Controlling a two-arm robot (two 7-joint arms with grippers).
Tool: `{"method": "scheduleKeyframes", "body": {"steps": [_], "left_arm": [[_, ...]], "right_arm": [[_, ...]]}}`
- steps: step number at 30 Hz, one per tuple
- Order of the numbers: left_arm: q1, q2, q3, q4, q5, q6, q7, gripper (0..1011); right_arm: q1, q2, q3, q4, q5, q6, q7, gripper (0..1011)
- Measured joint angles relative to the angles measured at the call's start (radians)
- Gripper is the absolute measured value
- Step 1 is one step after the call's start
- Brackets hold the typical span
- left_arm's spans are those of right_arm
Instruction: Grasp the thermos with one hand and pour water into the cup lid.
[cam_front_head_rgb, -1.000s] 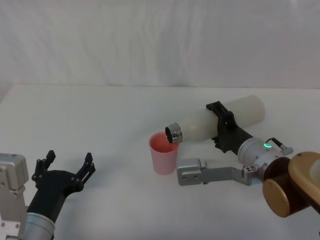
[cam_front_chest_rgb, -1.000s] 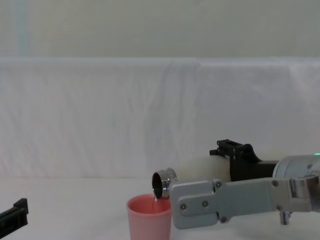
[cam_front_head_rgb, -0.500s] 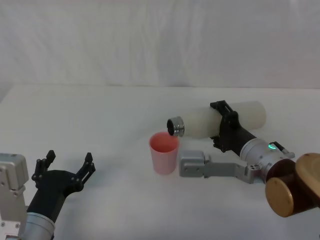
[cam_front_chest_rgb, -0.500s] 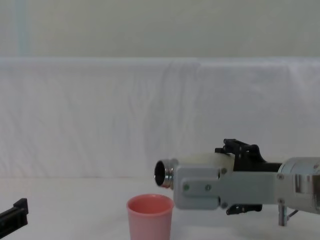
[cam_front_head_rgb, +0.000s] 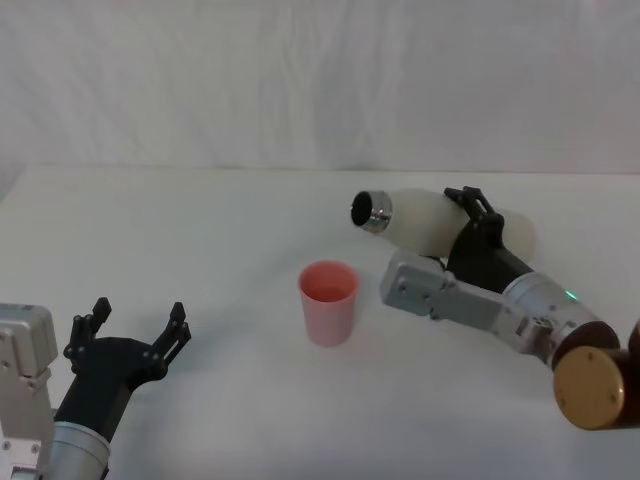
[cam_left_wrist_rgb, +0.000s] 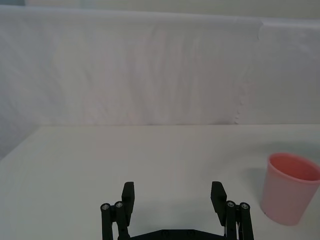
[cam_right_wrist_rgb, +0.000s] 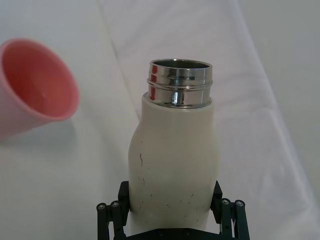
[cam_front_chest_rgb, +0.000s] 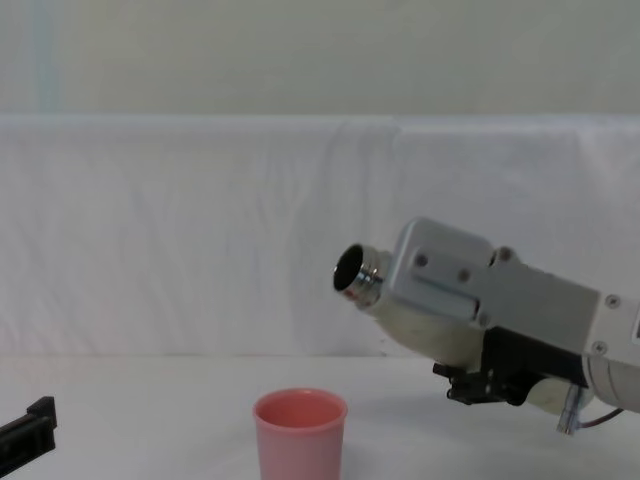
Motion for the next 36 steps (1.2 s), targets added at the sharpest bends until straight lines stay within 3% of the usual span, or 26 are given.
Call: {"method": "scheduleKeyframes", "body": {"steps": [12, 19, 22, 28, 36], "left_arm": [[0.0, 0.0, 0.0, 0.0, 0.0, 0.0, 0.0, 1001], [0.0, 0.0, 0.0, 0.0, 0.0, 0.0, 0.0, 1001], [0.0, 0.0, 0.0, 0.0, 0.0, 0.0, 0.0, 1001], [0.0, 0.0, 0.0, 0.0, 0.0, 0.0, 0.0, 1001], [0.0, 0.0, 0.0, 0.0, 0.0, 0.0, 0.0, 1001]], "right_arm": [[-0.069, -0.041, 0.103, -0.045, 0.155, -0.013, -0.023, 959], [-0.104, -0.089, 0.175, -0.063, 0.288, -0.019, -0.024, 959], [-0.118, -0.12, 0.212, -0.065, 0.37, -0.02, -0.019, 959], [-0.128, -0.151, 0.24, -0.062, 0.47, -0.018, -0.003, 959], [-0.135, -0.169, 0.247, -0.05, 0.565, -0.001, 0.028, 959]]}}
